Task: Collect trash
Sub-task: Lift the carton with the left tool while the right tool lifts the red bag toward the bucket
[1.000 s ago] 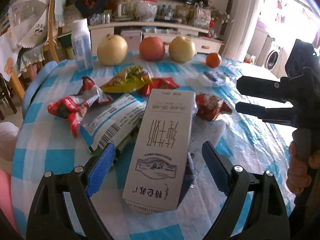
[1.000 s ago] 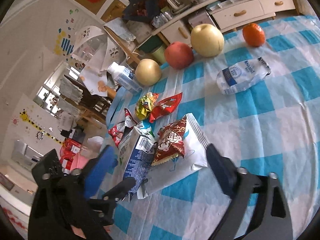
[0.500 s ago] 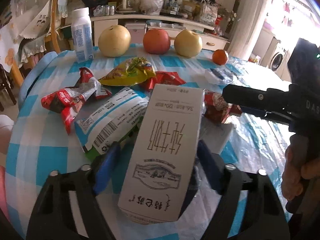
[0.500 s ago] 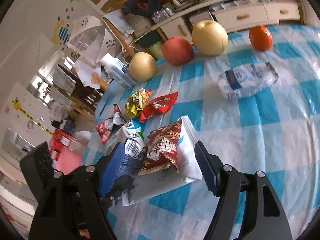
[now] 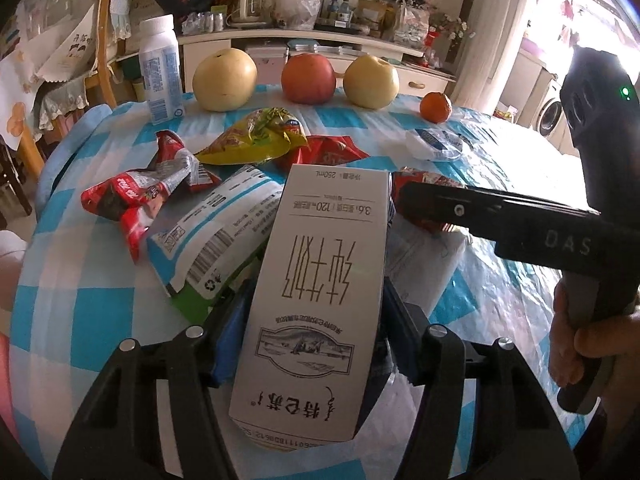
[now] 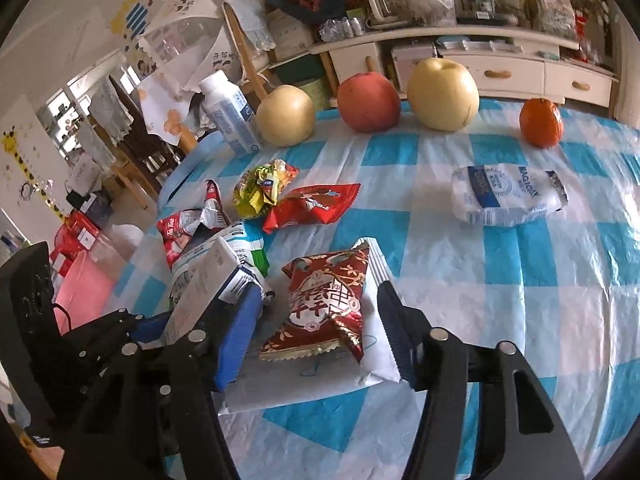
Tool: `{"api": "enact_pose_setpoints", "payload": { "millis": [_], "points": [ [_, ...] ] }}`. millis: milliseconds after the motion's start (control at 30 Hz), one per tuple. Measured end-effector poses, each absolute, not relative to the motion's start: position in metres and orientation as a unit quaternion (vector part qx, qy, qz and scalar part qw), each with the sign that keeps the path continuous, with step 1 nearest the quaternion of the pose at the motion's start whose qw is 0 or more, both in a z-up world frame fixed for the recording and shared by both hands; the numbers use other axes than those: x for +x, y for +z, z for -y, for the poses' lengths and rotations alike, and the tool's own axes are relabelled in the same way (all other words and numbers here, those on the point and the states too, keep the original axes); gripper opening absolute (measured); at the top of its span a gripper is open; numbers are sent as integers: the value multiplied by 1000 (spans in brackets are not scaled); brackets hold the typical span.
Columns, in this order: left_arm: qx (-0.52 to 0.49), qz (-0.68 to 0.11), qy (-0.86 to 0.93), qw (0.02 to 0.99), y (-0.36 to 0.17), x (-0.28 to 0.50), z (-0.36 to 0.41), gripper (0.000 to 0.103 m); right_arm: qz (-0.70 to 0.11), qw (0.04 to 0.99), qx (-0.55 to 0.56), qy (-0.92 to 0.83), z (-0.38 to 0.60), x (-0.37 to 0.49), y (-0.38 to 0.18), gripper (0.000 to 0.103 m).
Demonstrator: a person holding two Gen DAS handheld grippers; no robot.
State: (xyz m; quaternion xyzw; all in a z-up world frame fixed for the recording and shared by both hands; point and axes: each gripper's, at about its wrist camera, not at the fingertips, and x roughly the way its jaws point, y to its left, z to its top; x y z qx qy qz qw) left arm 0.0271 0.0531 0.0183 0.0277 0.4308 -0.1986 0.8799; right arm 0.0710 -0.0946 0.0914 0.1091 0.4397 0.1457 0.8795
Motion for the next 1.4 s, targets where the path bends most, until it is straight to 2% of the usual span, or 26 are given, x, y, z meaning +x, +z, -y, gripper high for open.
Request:
{"api": "enact_pose_setpoints", "payload": {
  "millis": [167, 267, 433, 1400],
  "points": [
    [13, -429, -199, 881, 19, 23, -66, 62, -437, 885, 73, 143, 89, 65, 90, 50],
    [0, -427, -199, 882, 21, 18, -74, 62, -435, 888, 65, 137, 90, 64, 88, 43],
    [-13, -416, -190, 889, 28, 13, -87, 62, -432, 891, 53, 128, 92, 62, 89, 38],
    [-50, -284, -103, 952, 88, -23, -183, 62, -339, 920, 24, 195, 37, 19, 141, 33]
  ]
}}
